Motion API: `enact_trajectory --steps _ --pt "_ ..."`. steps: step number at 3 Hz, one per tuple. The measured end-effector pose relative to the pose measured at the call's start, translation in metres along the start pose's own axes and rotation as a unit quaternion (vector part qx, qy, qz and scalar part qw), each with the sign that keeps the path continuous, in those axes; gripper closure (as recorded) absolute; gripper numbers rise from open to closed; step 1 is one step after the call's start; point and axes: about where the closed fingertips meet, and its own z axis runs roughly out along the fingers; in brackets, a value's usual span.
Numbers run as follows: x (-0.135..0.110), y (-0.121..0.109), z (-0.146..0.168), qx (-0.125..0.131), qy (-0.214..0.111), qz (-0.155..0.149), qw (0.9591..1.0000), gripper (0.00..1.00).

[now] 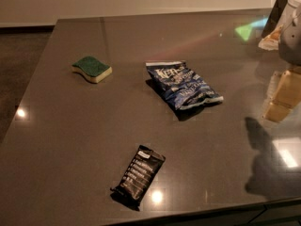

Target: Move sponge near blue chip bag

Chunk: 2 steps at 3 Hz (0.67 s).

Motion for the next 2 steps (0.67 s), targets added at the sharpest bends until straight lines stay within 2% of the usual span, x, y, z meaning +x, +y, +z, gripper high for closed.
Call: enact_trajectory --steps 1,2 --pt "0.000 0.000 0.000 0.000 0.000 0.000 1.0000 0.00" --pt "-0.018 -0.009 0.003 -0.008 -0.023 -0.006 0.9997 0.00"
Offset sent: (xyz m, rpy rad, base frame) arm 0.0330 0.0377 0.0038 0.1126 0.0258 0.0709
